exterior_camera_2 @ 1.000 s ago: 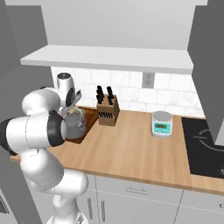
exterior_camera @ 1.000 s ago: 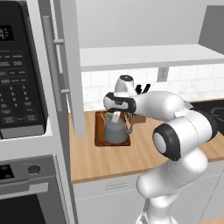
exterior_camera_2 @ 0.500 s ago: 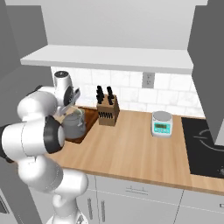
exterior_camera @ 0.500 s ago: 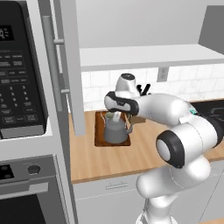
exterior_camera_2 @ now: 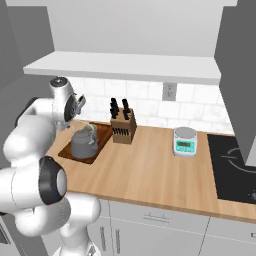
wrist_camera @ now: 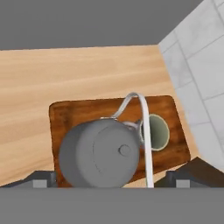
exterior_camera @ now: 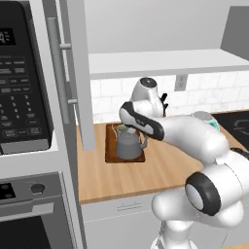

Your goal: Pick the kettle from the counter and place it on the tray. Then pick the mug from the cabinet and place it on the tray. Then close the cabinet doors.

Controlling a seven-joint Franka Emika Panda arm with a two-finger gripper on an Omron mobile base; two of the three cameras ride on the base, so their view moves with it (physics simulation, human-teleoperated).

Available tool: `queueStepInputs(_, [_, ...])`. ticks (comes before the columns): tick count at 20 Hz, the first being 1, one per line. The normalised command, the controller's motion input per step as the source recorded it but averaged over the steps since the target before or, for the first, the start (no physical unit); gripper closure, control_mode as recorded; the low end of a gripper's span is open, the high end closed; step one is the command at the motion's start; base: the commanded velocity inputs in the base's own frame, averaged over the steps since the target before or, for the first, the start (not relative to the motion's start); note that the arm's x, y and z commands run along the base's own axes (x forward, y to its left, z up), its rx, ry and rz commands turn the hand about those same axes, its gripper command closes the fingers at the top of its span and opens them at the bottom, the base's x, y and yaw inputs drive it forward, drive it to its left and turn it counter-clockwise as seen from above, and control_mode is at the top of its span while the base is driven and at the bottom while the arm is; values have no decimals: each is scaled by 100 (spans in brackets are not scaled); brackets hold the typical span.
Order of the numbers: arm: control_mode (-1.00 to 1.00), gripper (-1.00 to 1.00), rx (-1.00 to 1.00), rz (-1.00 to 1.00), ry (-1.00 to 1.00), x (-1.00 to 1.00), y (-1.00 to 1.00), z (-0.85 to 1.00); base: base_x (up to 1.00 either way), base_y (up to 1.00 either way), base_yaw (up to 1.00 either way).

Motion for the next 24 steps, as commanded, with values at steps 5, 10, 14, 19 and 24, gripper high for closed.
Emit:
queueStepInputs(5, [-100, -100, -2, 0, -23, -87, 12, 32, 0, 0, 0])
queueStepInputs(10, [-100, -100, -1, 0, -28, -93, 13, 24, 0, 0, 0])
queueStepInputs(14, [-100, -100, -2, 0, -27, -91, 22, 10, 0, 0, 0])
queueStepInputs(19, [-100, -100, 0, 9, -22, -95, 16, 0, 0, 0, 0])
queueStepInputs(24, [-100, -100, 0, 8, -29, -100, 12, 1, 0, 0, 0])
